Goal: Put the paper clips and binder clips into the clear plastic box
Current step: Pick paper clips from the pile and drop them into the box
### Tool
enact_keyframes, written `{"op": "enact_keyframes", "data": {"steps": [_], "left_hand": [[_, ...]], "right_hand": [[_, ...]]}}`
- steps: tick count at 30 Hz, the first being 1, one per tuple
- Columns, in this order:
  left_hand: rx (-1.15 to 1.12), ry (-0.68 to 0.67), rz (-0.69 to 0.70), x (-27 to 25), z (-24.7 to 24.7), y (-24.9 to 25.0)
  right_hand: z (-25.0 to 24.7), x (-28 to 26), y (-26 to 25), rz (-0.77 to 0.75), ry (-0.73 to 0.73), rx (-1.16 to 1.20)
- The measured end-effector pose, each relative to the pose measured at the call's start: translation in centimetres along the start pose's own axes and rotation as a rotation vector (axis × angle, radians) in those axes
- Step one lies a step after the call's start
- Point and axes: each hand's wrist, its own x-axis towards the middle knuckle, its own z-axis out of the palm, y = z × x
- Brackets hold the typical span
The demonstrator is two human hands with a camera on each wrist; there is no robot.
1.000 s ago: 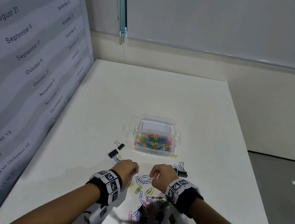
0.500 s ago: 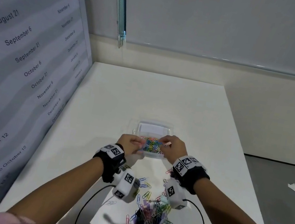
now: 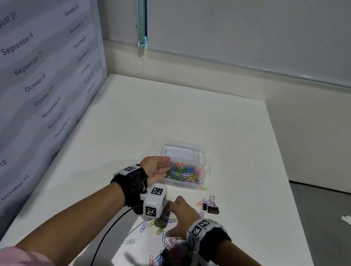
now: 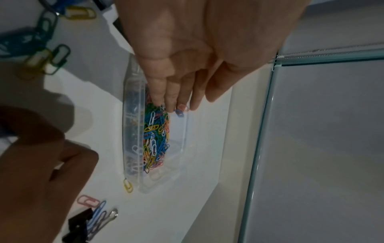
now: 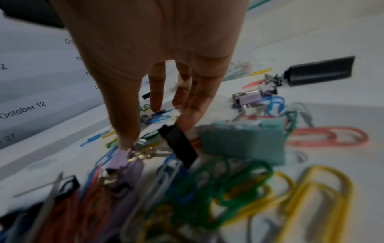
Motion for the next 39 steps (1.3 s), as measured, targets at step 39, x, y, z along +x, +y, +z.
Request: {"op": "enact_keyframes", "data": {"steps": [39], "left_hand": [[1.747,-0.113,0.407,-0.4,-5.7,-7.1]], "right_hand": [[-1.5,0.0,1.1,0.043,0.016,-0.074]]}}
